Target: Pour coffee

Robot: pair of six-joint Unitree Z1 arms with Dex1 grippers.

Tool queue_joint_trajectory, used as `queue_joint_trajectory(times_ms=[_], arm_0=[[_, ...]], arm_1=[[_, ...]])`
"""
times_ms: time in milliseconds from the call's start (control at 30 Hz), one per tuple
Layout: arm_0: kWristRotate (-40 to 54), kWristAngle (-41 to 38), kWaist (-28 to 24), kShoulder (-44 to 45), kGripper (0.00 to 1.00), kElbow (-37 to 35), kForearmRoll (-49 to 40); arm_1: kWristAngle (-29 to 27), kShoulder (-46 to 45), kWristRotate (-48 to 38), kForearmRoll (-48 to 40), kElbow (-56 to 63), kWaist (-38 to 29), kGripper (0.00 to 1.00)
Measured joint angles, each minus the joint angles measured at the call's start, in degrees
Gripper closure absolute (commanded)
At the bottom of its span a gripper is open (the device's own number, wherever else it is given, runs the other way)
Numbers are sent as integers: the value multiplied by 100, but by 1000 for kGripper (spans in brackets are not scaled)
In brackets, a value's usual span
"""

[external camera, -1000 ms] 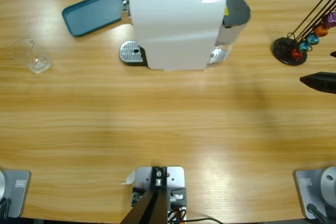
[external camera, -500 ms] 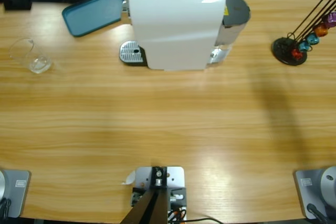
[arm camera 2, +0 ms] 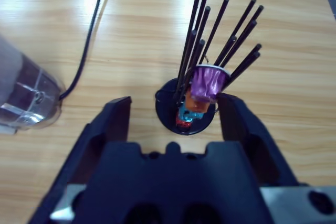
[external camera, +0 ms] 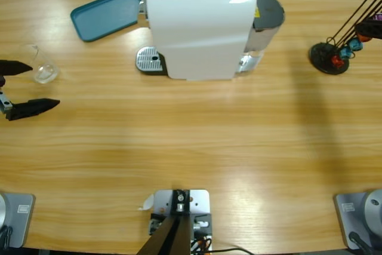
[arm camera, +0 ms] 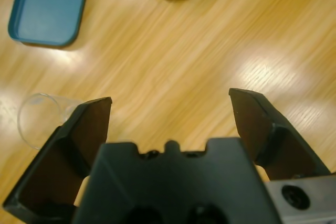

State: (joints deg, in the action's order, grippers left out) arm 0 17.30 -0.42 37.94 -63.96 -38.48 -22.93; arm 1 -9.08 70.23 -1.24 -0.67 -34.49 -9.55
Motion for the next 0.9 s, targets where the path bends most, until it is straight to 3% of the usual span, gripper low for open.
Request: queue_joint_trajectory(times_ms=[267,333,433,800,900], arm_0=[[-126,2,0,0,32,35,6],[-138,2,0,0,32,36,18],[-150,2,0,0,32,48,41],[-215,5,0,0,32,75,55],[-233,14,0,0,32,81,59]], arm_1=[[-89,246,20,-225,0,166,412],[-125,258,27,-240,0,174,493],[-236,277,53,-245,0,180,529],[-265,368,101,-336,0,236,538],[-285,388,101,-358,0,258,601]])
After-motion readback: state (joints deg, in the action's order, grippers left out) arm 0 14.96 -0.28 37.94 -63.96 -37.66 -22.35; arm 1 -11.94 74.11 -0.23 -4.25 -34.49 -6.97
